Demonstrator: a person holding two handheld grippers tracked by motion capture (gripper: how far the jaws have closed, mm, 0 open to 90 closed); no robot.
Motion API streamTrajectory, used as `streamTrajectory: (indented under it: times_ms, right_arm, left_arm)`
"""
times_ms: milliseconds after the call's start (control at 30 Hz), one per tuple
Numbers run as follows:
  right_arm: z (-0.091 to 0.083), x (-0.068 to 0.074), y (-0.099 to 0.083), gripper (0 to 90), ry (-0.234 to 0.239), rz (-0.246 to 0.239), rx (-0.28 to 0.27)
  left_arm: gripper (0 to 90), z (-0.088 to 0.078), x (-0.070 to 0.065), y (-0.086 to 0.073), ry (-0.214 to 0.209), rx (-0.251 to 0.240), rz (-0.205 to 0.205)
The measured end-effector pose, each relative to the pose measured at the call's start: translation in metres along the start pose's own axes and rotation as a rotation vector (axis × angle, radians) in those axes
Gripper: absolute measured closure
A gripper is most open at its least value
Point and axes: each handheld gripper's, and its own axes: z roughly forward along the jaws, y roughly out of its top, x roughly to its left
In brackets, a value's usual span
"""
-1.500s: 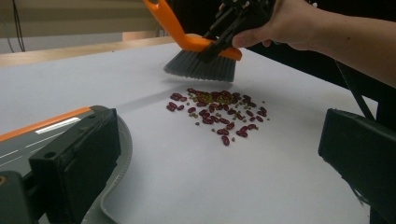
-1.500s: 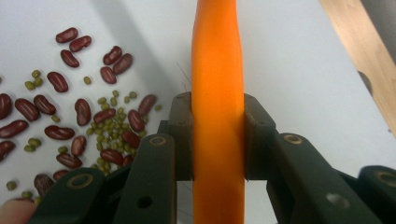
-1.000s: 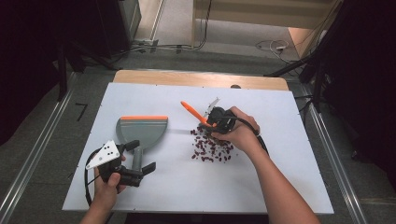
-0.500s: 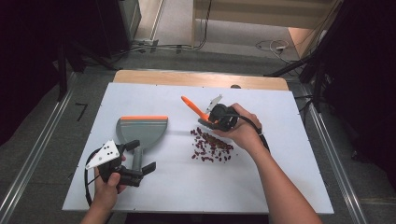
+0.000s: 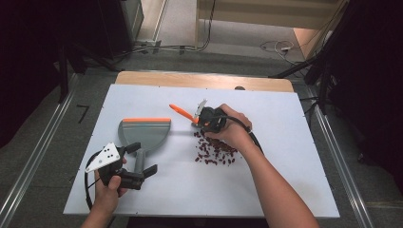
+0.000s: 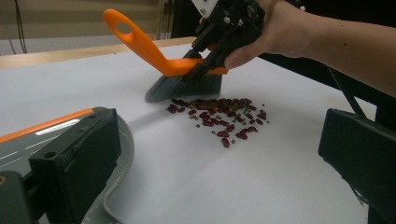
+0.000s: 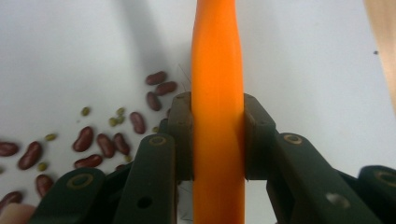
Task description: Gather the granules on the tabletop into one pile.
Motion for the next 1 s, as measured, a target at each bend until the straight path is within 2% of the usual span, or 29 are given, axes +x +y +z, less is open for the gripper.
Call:
streamTrajectory:
  times_ms: [133, 167, 267, 500, 633, 667, 767, 867, 933, 1000]
  right_arm:
    - [-0.004, 0.005, -0.003, 69.2, 0.033, -0.027, -0.002]
    - [-0.006, 0.007, -0.005, 69.2, 0.056, -0.030, -0.006]
    - [-0.010, 0.014, -0.008, 69.2, 0.061, -0.057, -0.011]
    - [-0.020, 0.025, -0.017, 69.1, 0.113, -0.106, -0.027]
    - [-0.024, 0.028, -0.020, 69.1, 0.111, -0.118, -0.036]
    - [-0.026, 0.027, -0.020, 69.1, 0.091, -0.114, -0.044]
    - [-0.037, 0.022, -0.021, 69.1, 0.057, -0.060, -0.086]
    - [-0.052, 0.019, -0.017, 69.0, 0.059, 0.029, -0.140]
    - [-0.060, 0.020, -0.013, 69.0, 0.107, 0.096, -0.170]
    - [-0.065, 0.024, -0.008, 69.0, 0.166, 0.185, -0.182]
  left_arm:
    - [0.0, 0.000, -0.001, 0.000, 0.000, -0.004, 0.000]
    - [0.0, 0.000, -0.001, 0.000, 0.000, -0.004, -0.001]
    - [0.0, 0.001, -0.002, 0.001, -0.001, 0.002, 0.007]
    - [0.0, 0.002, -0.003, 0.001, -0.001, 0.002, 0.006]
    - [0.0, 0.002, -0.003, 0.000, -0.003, 0.003, 0.008]
    - [0.0, 0.002, -0.003, 0.000, -0.002, 0.004, 0.009]
    - [0.0, 0.002, -0.003, 0.000, -0.002, 0.003, 0.007]
    - [0.0, 0.002, -0.002, 0.000, 0.001, 0.000, 0.006]
    - [0.0, 0.001, -0.002, 0.001, 0.002, 0.002, 0.005]
    - [0.0, 0.001, -0.001, 0.001, 0.005, -0.001, 0.002]
